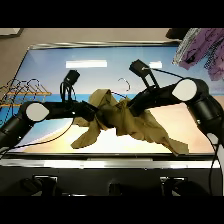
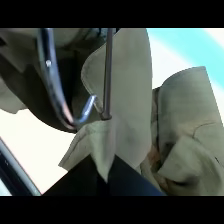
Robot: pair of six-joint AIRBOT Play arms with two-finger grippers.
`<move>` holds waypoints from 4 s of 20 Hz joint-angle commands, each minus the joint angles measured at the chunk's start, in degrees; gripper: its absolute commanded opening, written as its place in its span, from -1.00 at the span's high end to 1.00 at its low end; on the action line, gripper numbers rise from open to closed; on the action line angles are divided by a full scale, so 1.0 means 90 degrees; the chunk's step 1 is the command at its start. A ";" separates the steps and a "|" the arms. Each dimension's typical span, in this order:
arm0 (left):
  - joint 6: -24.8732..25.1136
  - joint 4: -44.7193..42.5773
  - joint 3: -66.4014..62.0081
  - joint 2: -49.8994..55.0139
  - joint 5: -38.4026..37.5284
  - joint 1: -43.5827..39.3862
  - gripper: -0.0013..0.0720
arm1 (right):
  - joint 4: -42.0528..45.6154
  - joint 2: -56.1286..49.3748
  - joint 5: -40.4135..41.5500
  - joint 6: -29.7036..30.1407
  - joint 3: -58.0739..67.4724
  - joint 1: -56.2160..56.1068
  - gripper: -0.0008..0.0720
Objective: Fold the clothes and pants, and hang the long-sleeved shirts on hangers.
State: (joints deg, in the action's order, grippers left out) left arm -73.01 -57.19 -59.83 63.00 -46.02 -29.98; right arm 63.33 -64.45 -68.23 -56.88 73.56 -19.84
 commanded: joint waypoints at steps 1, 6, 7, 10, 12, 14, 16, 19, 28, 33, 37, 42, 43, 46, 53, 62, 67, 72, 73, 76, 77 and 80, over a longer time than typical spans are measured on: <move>-0.0058 -0.0029 0.0267 -0.0046 0.0194 -0.0367 0.92 | -0.0029 0.0427 -0.0678 0.0641 0.0005 -0.0015 0.92; -0.0376 0.0019 0.0160 -0.0194 0.0153 -0.0095 -0.91 | 0.0029 0.0559 -0.0809 0.1630 0.0005 -0.0012 0.92; -0.0389 0.0017 0.0075 -0.0287 0.0015 0.0056 -0.92 | 0.0066 0.0559 -0.0809 0.1919 0.0005 -0.0010 0.92; -0.0265 0.0015 -0.0221 -0.0687 -0.0826 0.0714 -0.92 | 0.0090 0.0559 -0.0602 0.2535 0.0005 -0.0007 0.92; 0.0364 -0.0041 -0.0274 -0.0935 -0.1282 0.1141 -0.87 | -0.0092 0.0542 -0.0245 0.2684 0.0005 -0.0007 0.92; 0.1277 -0.0248 -0.0274 -0.0998 -0.1732 0.1394 -0.87 | -0.0498 0.0420 -0.0209 0.2990 0.0005 0.0109 0.92; 0.1977 -0.0270 -0.0260 -0.0954 -0.2181 0.1433 -0.86 | -0.1234 0.0267 -0.0432 0.3842 0.0005 0.0454 0.92; 0.3157 -0.0279 0.0012 -0.0899 -0.2195 0.1430 -0.67 | -0.2086 0.0155 -0.0748 0.4466 0.0005 0.1035 0.92; 0.4733 0.0962 0.0306 -0.0624 -0.1086 0.1770 -0.49 | -0.2123 0.0148 -0.1503 0.4493 0.0000 0.1144 0.91; 0.5481 0.2062 0.0306 -0.0248 -0.1802 0.1758 -0.50 | -0.2084 0.0104 -0.1535 0.4515 0.0000 0.1141 0.91; 0.5627 0.2217 0.0306 -0.0066 -0.1770 0.1729 -0.49 | -0.2086 -0.0022 -0.1620 0.4515 0.0000 0.1141 0.91; 0.5642 0.2293 0.0306 0.0097 -0.1766 0.1528 0.92 | -0.2089 -0.0056 -0.1603 0.4512 0.0000 0.1141 0.91; 0.5642 0.2290 0.0306 0.0092 -0.1766 0.1518 0.92 | -0.2084 -0.0053 -0.1610 0.4505 0.0000 0.1144 0.90; 0.5642 0.2293 0.0304 0.0029 -0.1768 0.1535 0.93 | -0.1914 -0.0039 -0.1549 0.4473 0.0005 0.1144 0.30; 0.5642 0.2283 0.0304 -0.0578 -0.1766 0.1535 0.93 | -0.0427 0.0648 -0.1285 0.3623 0.0481 0.1151 0.08; 0.5639 0.2186 0.0304 -0.1263 -0.1768 0.1532 0.93 | -0.1001 0.1205 -0.1307 0.3128 0.0831 0.3145 0.11; 0.5639 0.2188 0.0304 -0.1450 -0.1773 0.1535 0.93 | -0.1472 0.0848 -0.1960 0.4002 0.0658 0.3968 0.06; 0.5639 0.2186 0.0306 -0.1477 -0.1785 0.1535 0.93 | -0.1824 0.0204 -0.1989 0.4311 0.0573 0.3966 -0.17; 0.5639 0.2186 0.0306 -0.1474 -0.1785 0.1535 0.93 | -0.1972 0.0090 -0.1972 0.4464 0.0573 0.3966 -0.17; 0.5639 0.2186 0.0306 -0.1474 -0.1790 0.1532 0.93 | -0.2159 -0.0214 -0.1965 0.4750 0.0573 0.3966 -0.18; 0.5639 0.2188 0.0306 -0.1474 -0.1790 0.1535 0.93 | -0.2159 -0.0291 -0.1919 0.4755 0.0573 0.3966 -0.18; 0.5637 0.2188 0.0306 -0.1467 -0.1790 0.1535 0.93 | -0.2395 -0.0505 -0.1872 0.4920 0.0573 0.3915 -0.18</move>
State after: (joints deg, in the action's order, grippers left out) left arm -22.24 -37.47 -57.06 49.78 -62.15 -16.14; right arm 44.03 -67.02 -85.45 -14.81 78.74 15.73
